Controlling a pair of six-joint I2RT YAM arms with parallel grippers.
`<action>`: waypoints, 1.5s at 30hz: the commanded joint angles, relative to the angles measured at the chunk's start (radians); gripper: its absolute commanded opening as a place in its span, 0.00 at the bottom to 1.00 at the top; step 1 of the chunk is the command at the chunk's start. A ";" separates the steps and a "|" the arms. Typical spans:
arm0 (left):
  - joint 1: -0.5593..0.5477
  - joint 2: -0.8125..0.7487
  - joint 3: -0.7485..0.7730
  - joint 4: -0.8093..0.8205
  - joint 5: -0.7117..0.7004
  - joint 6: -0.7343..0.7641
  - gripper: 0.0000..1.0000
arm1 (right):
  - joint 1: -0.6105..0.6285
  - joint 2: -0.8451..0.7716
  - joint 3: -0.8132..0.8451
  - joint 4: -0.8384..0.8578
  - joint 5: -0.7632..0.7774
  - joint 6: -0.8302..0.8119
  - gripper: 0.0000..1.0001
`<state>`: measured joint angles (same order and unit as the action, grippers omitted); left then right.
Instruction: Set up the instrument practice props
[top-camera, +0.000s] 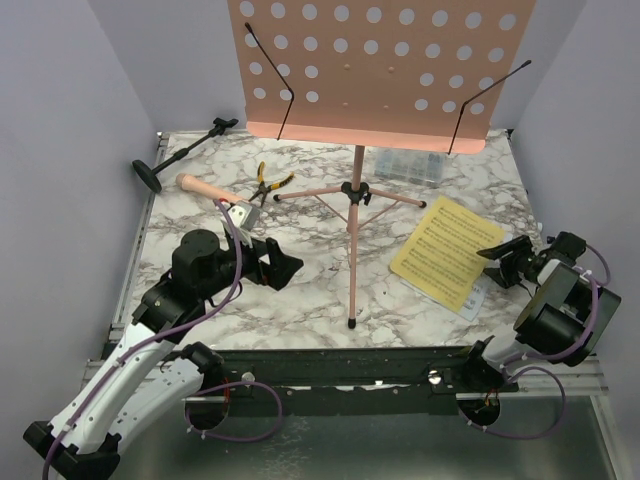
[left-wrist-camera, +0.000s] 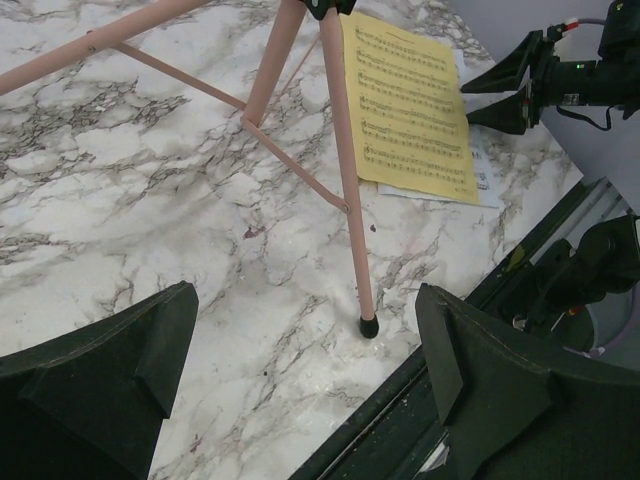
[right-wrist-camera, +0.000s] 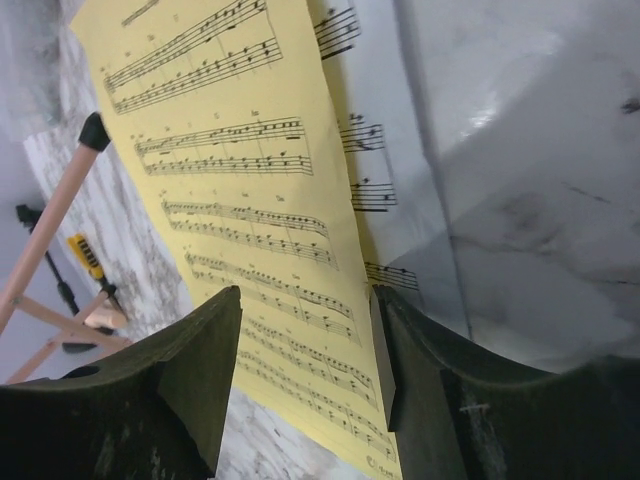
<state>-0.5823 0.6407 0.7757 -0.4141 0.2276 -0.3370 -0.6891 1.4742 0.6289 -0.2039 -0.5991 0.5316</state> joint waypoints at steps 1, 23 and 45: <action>0.005 0.005 0.040 0.000 0.022 -0.021 0.99 | -0.004 0.012 -0.031 0.101 -0.176 0.026 0.59; 0.004 0.035 0.113 0.001 0.058 -0.183 0.99 | 0.159 0.086 -0.013 0.271 -0.149 0.094 0.42; 0.004 -0.123 0.068 0.083 0.038 -0.639 0.99 | 0.609 -0.760 0.216 -0.485 -0.418 -0.068 0.00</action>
<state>-0.5823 0.5179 0.9020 -0.3901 0.2573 -0.8455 -0.1459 0.7612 0.8040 -0.5137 -0.7414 0.5014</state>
